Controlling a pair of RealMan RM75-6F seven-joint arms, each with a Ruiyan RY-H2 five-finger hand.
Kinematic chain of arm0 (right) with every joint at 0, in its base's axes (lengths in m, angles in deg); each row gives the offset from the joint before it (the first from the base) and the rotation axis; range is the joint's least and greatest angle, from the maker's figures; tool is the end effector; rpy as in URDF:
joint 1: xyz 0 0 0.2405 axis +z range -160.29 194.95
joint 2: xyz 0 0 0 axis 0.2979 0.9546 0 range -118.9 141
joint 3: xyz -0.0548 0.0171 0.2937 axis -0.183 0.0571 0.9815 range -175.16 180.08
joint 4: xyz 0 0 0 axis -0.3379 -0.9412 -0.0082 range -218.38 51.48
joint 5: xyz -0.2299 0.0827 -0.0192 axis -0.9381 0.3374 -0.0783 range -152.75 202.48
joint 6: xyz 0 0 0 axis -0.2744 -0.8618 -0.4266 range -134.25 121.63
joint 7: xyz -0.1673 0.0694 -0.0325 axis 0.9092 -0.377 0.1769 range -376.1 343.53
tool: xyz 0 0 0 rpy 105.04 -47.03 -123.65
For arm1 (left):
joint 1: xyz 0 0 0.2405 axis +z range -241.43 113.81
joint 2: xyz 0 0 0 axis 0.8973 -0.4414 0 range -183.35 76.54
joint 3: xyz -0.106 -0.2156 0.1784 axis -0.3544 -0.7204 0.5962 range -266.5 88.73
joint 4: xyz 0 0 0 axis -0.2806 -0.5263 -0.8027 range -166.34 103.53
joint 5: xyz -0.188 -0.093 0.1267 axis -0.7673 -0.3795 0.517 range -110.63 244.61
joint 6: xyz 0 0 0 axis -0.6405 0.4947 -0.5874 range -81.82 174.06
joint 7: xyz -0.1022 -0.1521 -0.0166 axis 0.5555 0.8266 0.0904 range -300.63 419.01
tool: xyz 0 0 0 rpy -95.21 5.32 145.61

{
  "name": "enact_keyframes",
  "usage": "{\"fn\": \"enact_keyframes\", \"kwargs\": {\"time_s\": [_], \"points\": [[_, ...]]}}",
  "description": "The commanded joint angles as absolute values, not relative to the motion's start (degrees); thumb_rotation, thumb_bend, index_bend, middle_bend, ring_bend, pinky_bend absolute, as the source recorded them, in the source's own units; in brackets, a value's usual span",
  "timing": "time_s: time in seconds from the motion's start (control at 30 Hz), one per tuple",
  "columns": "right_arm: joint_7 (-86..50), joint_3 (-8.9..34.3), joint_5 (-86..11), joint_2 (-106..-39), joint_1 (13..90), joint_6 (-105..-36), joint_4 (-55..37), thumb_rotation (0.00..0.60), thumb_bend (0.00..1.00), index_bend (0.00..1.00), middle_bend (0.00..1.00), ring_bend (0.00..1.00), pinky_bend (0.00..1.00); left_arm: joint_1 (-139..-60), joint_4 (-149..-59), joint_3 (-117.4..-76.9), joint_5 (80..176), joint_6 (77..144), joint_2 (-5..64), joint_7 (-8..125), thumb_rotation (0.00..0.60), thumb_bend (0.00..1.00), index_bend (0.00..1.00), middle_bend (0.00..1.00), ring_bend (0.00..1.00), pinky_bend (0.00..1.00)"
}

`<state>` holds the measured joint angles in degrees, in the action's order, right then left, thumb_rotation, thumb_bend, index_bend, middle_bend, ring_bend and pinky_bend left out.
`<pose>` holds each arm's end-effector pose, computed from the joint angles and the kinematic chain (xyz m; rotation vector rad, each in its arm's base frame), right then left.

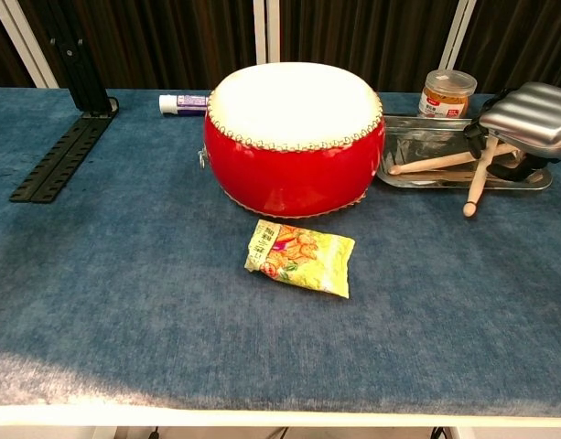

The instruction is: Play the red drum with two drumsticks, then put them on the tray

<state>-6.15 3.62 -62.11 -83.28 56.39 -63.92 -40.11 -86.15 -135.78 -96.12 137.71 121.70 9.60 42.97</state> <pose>-0.3156 -0.4619 -0.0275 1.9385 -0.3415 0.5588 -0.2710 0.3321 0.1264 -1.4891 -0.8572 -0.8970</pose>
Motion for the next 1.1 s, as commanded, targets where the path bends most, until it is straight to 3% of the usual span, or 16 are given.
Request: {"fn": "enact_keyframes", "kwargs": {"time_s": [0.03,0.17,0.3,0.47,0.67,0.83,1.1], "points": [[-5.96,3.96,-61.84,-83.72,57.12,-62.74,-40.03,0.6,0.39,0.53,0.44,0.25,0.24,-85.98,-136.07,-96.24,137.78,121.66,9.37,43.33,0.6,0.21,0.23,0.45,0.47,0.56],[-6.62,4.33,-61.66,-83.49,57.15,-62.86,-39.75,0.6,0.38,0.49,0.44,0.25,0.24,-85.61,-136.2,-96.21,138.04,121.85,9.1,43.35,0.6,0.21,0.23,0.45,0.47,0.56],[-8.01,4.62,-61.76,-81.66,56.54,-64.37,-38.35,0.6,0.28,0.41,0.42,0.23,0.24,-85.31,-136.08,-96.26,137.83,121.85,9.1,43.22,0.6,0.21,0.23,0.45,0.47,0.56],[-6.87,4.29,-61.58,-80.65,57.1,-62.02,-37.66,0.6,0.18,0.4,0.42,0.23,0.24,-85.31,-136.48,-96.35,137.66,121.24,9.02,43.44,0.6,0.21,0.23,0.45,0.47,0.56],[-5.93,5.66,-60.2,-84.65,58.44,-60.04,-40.61,0.6,0.19,0.46,0.42,0.24,0.24,-85.03,-136.62,-96.54,137.65,121.35,8.74,43.5,0.6,0.21,0.23,0.45,0.47,0.56],[-4.63,8.14,-57.67,-87.92,59.99,-58.21,-43.05,0.6,0.33,0.59,0.49,0.26,0.23,-84.81,-136.81,-96.66,138.08,121.64,8.45,43.45,0.6,0.21,0.23,0.45,0.47,0.56],[-1.03,11.19,-53.69,-89.37,61.18,-56.23,-43.27,0.6,0.35,0.61,0.5,0.27,0.23,-84.29,-136.46,-96.57,138.23,121.77,8.5,43.81,0.6,0.21,0.23,0.45,0.47,0.56]]}}
